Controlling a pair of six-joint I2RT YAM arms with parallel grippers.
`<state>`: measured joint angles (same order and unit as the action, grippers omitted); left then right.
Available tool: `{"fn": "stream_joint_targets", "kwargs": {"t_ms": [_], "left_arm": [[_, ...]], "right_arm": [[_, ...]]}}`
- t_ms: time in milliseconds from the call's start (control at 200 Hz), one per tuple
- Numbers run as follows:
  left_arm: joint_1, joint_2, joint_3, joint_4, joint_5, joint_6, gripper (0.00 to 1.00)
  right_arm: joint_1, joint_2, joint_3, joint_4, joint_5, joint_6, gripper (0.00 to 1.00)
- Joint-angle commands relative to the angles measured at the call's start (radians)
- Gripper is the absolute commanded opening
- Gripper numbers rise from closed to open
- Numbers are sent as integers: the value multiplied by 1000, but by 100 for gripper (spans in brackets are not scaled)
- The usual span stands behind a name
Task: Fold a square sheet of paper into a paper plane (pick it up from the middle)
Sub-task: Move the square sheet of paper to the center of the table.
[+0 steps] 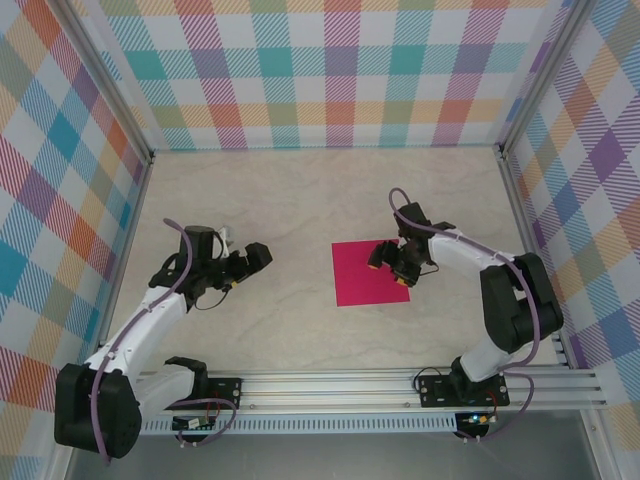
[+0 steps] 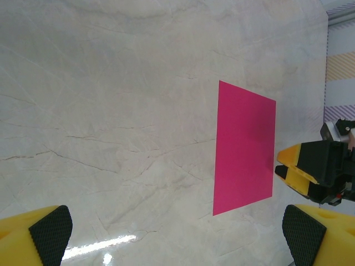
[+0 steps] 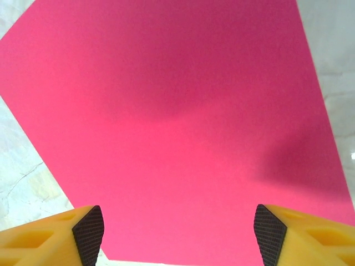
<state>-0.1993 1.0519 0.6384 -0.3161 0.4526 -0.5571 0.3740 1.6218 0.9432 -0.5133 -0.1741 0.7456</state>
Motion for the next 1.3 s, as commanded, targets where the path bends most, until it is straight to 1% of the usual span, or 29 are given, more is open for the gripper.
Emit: {"fn": "stream_joint_targets", "kwargs": {"t_ms": [0,80,125,175,225,275,335,375,430,475,545,650,700,740,815,885,950,1045,1100,1160,1295], "left_arm": [[-16,13,27,-5,-32,28,100],[-16,40,35,29,-68,39,100],[-16,65,51,29,-87,36,100],[-15,101,86,-2,-101,15,100],[-15,136,133,-43,-78,-3,100],[-16,171,180,-74,-41,-5,100],[-16,212,246,-141,-26,33,100],[-17,234,280,-184,-39,72,100],[-16,252,292,-200,-56,109,100],[-15,256,278,-178,-43,125,100],[-16,247,245,-129,9,145,100],[-17,198,213,-122,9,161,100],[-17,175,209,-149,-1,155,100],[-17,157,211,-165,12,150,100],[-18,136,194,-161,35,141,100],[-17,122,169,-130,41,116,100],[-17,117,158,-109,53,92,100],[-17,111,135,-73,72,71,100],[-17,111,132,-86,59,86,100],[-17,108,131,-98,36,107,100],[-17,104,136,-74,4,139,100]], "right_arm": [[-3,88,-4,19,-35,-10,73],[-3,130,1,31,-34,13,72],[-3,158,18,-7,-20,29,71],[-3,186,50,-67,-36,49,67],[0,197,75,-104,-79,81,62],[16,186,76,-94,-110,120,62],[42,178,83,-92,-115,157,63],[63,179,95,-97,-105,169,63],[99,173,107,-109,-46,170,64],[120,171,111,-112,8,149,65],[135,167,104,-74,63,101,65],[141,159,118,-78,92,20,65],[148,150,135,-110,104,-3,65],[158,131,147,-127,108,-17,65],[168,98,152,-129,116,-42,69],[169,96,174,-162,141,-58,69],[169,109,194,-179,154,-79,70],[169,146,203,-141,128,-118,72],[170,196,235,-159,142,-125,73],[173,247,270,-164,125,-152,71],[200,293,298,-169,136,-197,70]]}}
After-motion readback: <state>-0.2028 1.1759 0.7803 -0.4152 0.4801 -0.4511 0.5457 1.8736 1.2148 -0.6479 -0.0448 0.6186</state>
